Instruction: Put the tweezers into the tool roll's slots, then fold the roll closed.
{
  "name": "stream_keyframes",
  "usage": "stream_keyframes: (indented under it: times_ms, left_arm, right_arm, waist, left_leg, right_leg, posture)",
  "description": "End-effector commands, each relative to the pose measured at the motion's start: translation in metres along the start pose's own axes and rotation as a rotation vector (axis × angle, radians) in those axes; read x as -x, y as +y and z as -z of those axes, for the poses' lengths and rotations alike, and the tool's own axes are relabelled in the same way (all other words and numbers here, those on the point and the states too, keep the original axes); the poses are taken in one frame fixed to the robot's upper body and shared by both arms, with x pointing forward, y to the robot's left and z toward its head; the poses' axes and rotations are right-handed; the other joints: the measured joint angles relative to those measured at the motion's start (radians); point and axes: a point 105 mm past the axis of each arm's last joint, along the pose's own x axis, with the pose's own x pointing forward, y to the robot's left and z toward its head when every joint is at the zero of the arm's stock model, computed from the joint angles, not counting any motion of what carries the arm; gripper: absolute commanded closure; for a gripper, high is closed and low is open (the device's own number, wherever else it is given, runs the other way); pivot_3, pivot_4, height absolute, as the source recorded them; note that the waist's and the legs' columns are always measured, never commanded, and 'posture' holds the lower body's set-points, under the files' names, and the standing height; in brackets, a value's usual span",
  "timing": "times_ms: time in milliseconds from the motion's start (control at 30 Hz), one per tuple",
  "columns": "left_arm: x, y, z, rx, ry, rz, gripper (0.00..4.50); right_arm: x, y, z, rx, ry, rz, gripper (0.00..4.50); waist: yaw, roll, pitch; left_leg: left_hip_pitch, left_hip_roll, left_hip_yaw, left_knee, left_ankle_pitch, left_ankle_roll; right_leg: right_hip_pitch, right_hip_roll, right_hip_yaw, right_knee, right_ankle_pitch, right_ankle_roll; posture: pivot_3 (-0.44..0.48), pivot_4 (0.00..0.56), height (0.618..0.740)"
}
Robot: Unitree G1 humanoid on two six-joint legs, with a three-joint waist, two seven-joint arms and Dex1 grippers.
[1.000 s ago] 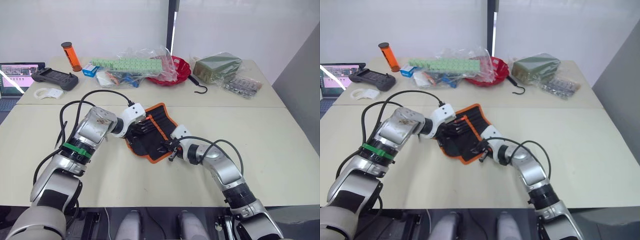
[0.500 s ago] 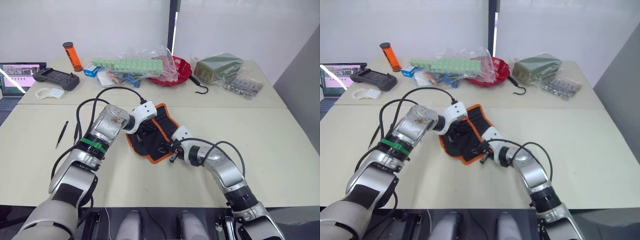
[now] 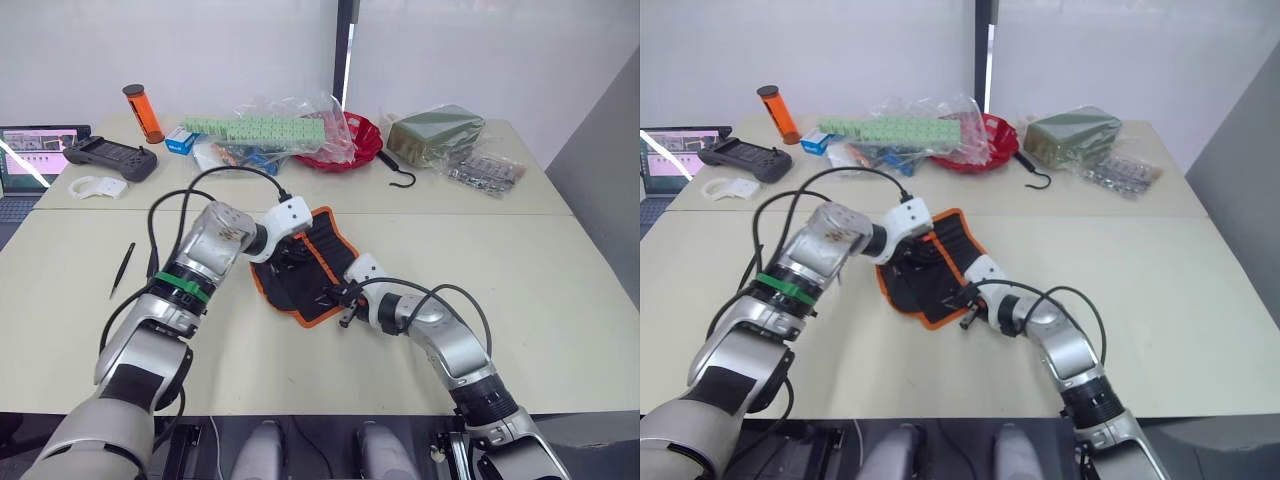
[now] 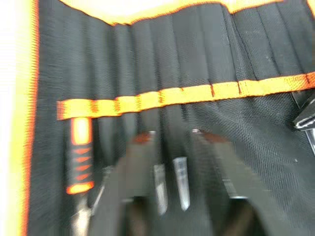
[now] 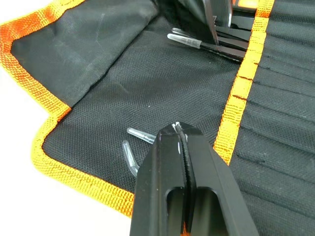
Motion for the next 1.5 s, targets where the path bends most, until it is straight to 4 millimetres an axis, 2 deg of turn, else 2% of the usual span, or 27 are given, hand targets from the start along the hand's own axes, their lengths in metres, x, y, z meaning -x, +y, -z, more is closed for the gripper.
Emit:
stream_keyframes:
  times_ms: [33, 133, 167, 333, 467, 600, 700, 800, 933, 1200, 1367, 1433, 1500]
  left_arm:
    - [0.022, 0.004, -0.006, 0.023, -0.049, -0.033, 1.37]
    - [0.041, 0.007, 0.001, 0.083, -0.07, -0.074, 0.23]
    - [0.048, 0.007, 0.005, 0.111, -0.083, -0.09, 0.01]
    - [0.083, 0.011, 0.027, 0.233, -0.128, -0.194, 0.01]
    - [0.1, 0.013, 0.042, 0.293, -0.164, -0.293, 0.01]
    - [0.116, 0.007, 0.048, 0.337, -0.245, -0.332, 0.01]
    - [0.132, 0.001, 0.051, 0.352, -0.315, -0.362, 0.01]
    - [0.147, 0.001, 0.074, 0.398, -0.302, -0.448, 0.01]
    - [0.16, -0.001, 0.104, 0.439, -0.274, -0.544, 0.01]
    - [0.179, 0.001, 0.135, 0.456, -0.252, -0.74, 0.01]
    - [0.191, -0.011, 0.15, 0.504, -0.257, -0.75, 0.01]
    - [0.201, -0.012, 0.154, 0.524, -0.281, -0.792, 0.01]
    - [0.225, -0.014, 0.172, 0.57, -0.268, -0.916, 0.01]
  right_arm:
    - [0.006, 0.003, 0.052, -0.131, 0.166, 0.01, 4.5]
    - [0.007, -0.001, 0.042, -0.124, 0.104, 0.021, 4.5]
    - [0.008, -0.003, 0.036, -0.122, 0.071, 0.023, 4.5]
    - [0.019, -0.009, 0.001, -0.12, -0.129, 0.015, 4.5]
    - [0.024, -0.019, -0.007, -0.126, -0.177, 0.056, 4.5]
    - [0.023, -0.024, -0.007, -0.113, -0.179, 0.075, 4.5]
    - [0.025, -0.028, -0.02, -0.146, -0.257, 0.087, 4.5]
    - [0.029, -0.03, -0.035, -0.171, -0.331, 0.083, 4.5]
    - [0.03, -0.032, -0.043, -0.18, -0.359, 0.074, 4.5]
    - [0.015, -0.043, -0.011, -0.123, -0.189, 0.103, 4.5]
    - [0.01, -0.042, 0.0, -0.107, -0.137, 0.085, 4.5]
    - [0.009, -0.044, 0.008, -0.096, -0.093, 0.094, 4.5]
    - [0.009, -0.041, 0.014, -0.101, -0.071, 0.085, 4.5]
  waist:
    - [0.001, 0.0, 0.0]
    - [0.001, 0.0, 0.0]
    - [0.001, 0.0, 0.0]
    - [0.001, 0.001, 0.001]
    - [0.002, 0.001, 0.002]
    - [0.003, 0.001, 0.002]
    - [0.001, 0.001, 0.002]
    - [-0.002, 0.001, 0.002]
    - [-0.003, 0.002, 0.002]
    - [0.006, 0.002, 0.002]
    - [-0.003, 0.002, 0.002]
    - [-0.003, 0.002, 0.002]
    - [-0.003, 0.001, 0.002]
  left_leg:
    - [0.0, 0.0, 0.0, 0.0, 0.0, 0.0]
    - [0.0, 0.0, 0.0, 0.0, 0.0, 0.0]
    - [0.0, 0.0, 0.0, 0.0, 0.0, 0.0]
    - [-0.001, 0.0, -0.001, 0.0, 0.0, 0.0]
    - [-0.003, 0.0, -0.001, 0.0, 0.0, 0.0]
    - [-0.007, 0.0, -0.001, 0.001, 0.0, 0.0]
    - [-0.01, 0.001, 0.0, 0.001, 0.0, 0.0]
    - [-0.011, 0.001, 0.001, 0.0, 0.0, 0.0]
    - [-0.01, 0.002, 0.002, -0.001, 0.0, 0.0]
    - [-0.011, 0.001, 0.002, -0.001, 0.0, 0.0]
    - [-0.009, 0.003, 0.003, -0.002, 0.0, 0.0]
    - [-0.009, 0.003, 0.003, -0.002, 0.0, 0.0]
    - [-0.008, 0.003, 0.004, -0.002, 0.0, 0.0]
  right_leg:
    - [0.0, 0.0, 0.0, 0.0, 0.0, 0.0]
    - [0.0, 0.0, 0.0, 0.0, 0.0, 0.0]
    - [0.0, 0.0, 0.0, 0.0, 0.0, 0.0]
    - [0.0, 0.0, 0.0, 0.0, 0.0, 0.0]
    - [-0.003, 0.0, 0.0, 0.0, 0.0, -0.001]
    - [-0.007, 0.0, 0.0, 0.0, 0.001, -0.001]
    - [-0.012, -0.001, 0.0, 0.001, 0.001, -0.002]
    - [-0.014, -0.001, 0.0, 0.002, 0.001, -0.002]
    - [-0.015, 0.0, 0.001, 0.002, 0.002, -0.003]
    - [-0.015, -0.001, 0.001, 0.001, 0.002, -0.003]
    - [-0.015, -0.001, 0.002, 0.001, 0.002, -0.003]
    - [-0.015, -0.001, 0.002, 0.001, 0.002, -0.004]
    - [-0.014, -0.001, 0.002, 0.001, 0.002, -0.004]
  posture:
    - [0.0, 0.15, 0.74]
    - [0.0, 0.15, 0.74]
    - [0.0, 0.15, 0.74]
    - [0.0, 0.15, 0.74]
    - [0.0, 0.15, 0.74]
    - [0.0, 0.15, 0.74]
    - [0.0, 0.15, 0.74]
    - [0.0, 0.15, 0.74]
    - [0.0, 0.15, 0.74]
    - [0.0, 0.15, 0.74]
    - [0.0, 0.15, 0.74]
    - [0.0, 0.15, 0.74]
    - [0.0, 0.15, 0.74]
